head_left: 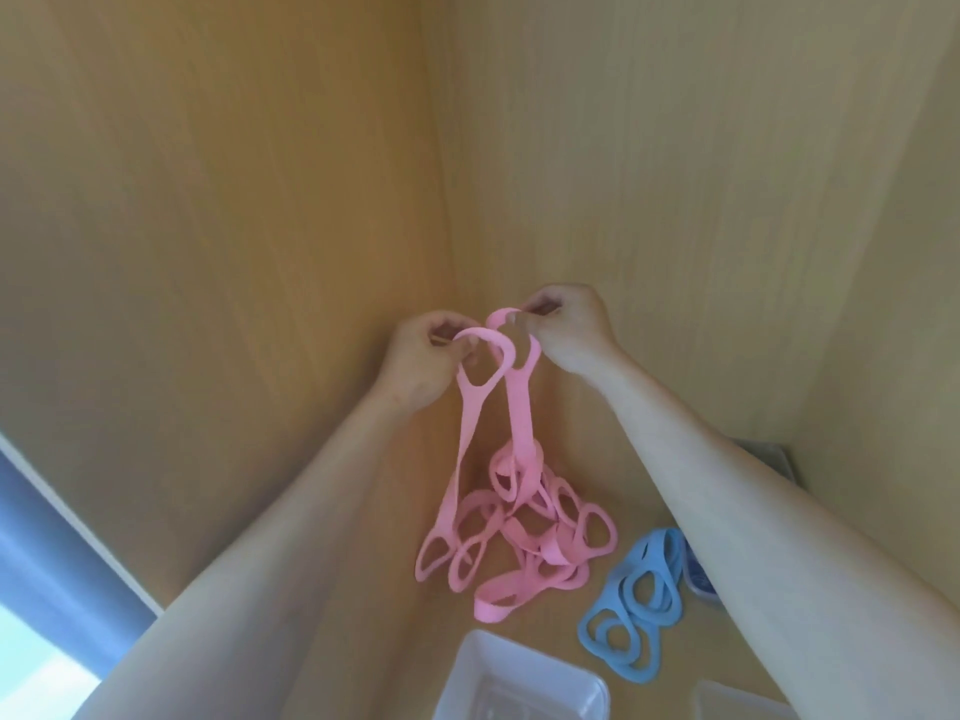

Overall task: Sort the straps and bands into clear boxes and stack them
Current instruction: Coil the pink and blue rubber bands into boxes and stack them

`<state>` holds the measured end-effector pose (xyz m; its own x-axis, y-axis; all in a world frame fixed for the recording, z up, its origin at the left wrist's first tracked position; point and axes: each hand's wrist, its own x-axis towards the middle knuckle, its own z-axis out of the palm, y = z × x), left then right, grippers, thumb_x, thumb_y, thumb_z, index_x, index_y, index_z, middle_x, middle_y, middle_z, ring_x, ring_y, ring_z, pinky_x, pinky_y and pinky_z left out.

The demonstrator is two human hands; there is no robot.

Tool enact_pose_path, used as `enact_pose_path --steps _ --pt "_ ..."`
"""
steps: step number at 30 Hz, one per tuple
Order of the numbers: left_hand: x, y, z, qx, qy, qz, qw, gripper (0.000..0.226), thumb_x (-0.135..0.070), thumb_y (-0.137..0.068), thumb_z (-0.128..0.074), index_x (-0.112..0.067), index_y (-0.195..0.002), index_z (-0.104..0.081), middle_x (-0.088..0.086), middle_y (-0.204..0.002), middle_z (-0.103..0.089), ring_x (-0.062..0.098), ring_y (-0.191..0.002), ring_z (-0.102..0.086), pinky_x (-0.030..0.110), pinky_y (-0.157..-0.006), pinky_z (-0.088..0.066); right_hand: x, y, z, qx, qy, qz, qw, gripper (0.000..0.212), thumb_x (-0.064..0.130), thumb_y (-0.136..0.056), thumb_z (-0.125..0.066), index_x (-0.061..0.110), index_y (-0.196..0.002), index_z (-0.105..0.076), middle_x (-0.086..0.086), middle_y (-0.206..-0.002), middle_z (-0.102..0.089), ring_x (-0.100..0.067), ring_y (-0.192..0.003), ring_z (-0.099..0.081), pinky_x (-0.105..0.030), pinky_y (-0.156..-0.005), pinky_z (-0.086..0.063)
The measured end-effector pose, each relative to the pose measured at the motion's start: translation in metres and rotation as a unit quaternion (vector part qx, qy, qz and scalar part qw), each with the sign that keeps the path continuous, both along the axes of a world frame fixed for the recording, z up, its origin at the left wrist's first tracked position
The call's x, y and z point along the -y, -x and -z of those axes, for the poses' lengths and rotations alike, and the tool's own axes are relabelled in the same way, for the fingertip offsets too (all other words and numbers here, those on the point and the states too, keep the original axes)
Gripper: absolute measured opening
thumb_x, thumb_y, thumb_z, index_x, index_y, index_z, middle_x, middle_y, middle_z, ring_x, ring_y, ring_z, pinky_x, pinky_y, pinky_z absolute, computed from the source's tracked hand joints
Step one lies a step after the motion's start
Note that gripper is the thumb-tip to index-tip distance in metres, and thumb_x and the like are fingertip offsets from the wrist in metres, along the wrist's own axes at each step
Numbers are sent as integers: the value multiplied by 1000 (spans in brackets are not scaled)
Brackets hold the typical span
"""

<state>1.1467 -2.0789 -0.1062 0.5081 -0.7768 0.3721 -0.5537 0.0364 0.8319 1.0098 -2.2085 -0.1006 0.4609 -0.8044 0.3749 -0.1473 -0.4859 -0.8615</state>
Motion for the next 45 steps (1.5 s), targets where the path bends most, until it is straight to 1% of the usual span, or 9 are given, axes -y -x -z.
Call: enact_pose_path --steps 6,12,15,18,25,28,34,38,45 --pt "11 -1 -33 24 25 -2 999 17 -6 -93 -67 -21 -89 -75 -10 -77 -68 10 -73 -60 35 -76 -53 2 4 -29 37 9 1 999 9 20 -83 -81 19 -77 -75 5 -74 -68 -7 -63 -60 -16 -57 -48" --pt "17 0 -68 17 39 14 999 11 -9 -94 -68 -10 -102 -76 -7 -88 -70 7 -78 -61 27 -78 -53 1 6 -63 92 16 6 996 16 16 -82 -81 22 -72 -72 6 -70 -68 -16 -66 -66 -38 -71 -60" --pt "18 0 -79 -17 45 33 998 15 -9 -94 -69 -7 -107 -75 1 -102 -73 9 -91 -64 25 -86 -51 -1 8 -78 106 31 -1 994 17 17 -81 -82 24 -70 -72 10 -67 -66 -11 -61 -64 -30 -62 -54" --pt "18 6 -89 -52 53 61 995 15 -7 -94 -68 -8 -107 -74 0 -102 -73 6 -89 -65 23 -89 -49 -3 12 -91 145 22 -14 989 16 17 -82 -82 23 -71 -72 10 -64 -67 -7 -54 -62 -24 -56 -50" --pt "18 16 -108 -102 91 88 987 22 -3 -95 -64 3 -114 -71 21 -117 -71 31 -104 -67 49 -106 -49 -3 19 -106 163 5 -74 984 14 12 -85 -79 19 -74 -73 9 -58 -68 -4 -49 -61 -21 -48 -49" --pt "16 21 -108 -108 104 96 984 22 -2 -94 -65 4 -114 -71 22 -115 -71 37 -112 -67 48 -103 -51 0 27 -106 161 9 -87 983 9 15 -87 -78 16 -78 -75 7 -54 -65 -7 -47 -57 -23 -49 -48" --pt "17 30 -106 -136 133 102 977 21 -2 -93 -68 3 -113 -71 20 -109 -74 34 -95 -72 48 -91 -59 -1 37 -104 131 19 -93 987 22 19 -91 -73 18 -70 -74 9 -50 -61 -9 -47 -54 -23 -54 -46" --pt "19 31 -103 -185 140 107 967 23 -6 -94 -68 -1 -116 -71 17 -111 -74 34 -99 -73 41 -85 -61 -6 44 -104 124 4 -138 983 5 15 -88 -76 16 -84 -77 7 -61 -66 -8 -53 -56 -21 -56 -48" --pt "23 33 -99 -222 139 116 958 29 -7 -93 -69 -10 -122 -67 13 -104 -76 24 -86 -75 36 -74 -61 -2 42 -106 74 56 -71 993 20 7 -87 -75 25 -82 -73 4 -77 -67 -1 -56 -55 -15 -57 -44"
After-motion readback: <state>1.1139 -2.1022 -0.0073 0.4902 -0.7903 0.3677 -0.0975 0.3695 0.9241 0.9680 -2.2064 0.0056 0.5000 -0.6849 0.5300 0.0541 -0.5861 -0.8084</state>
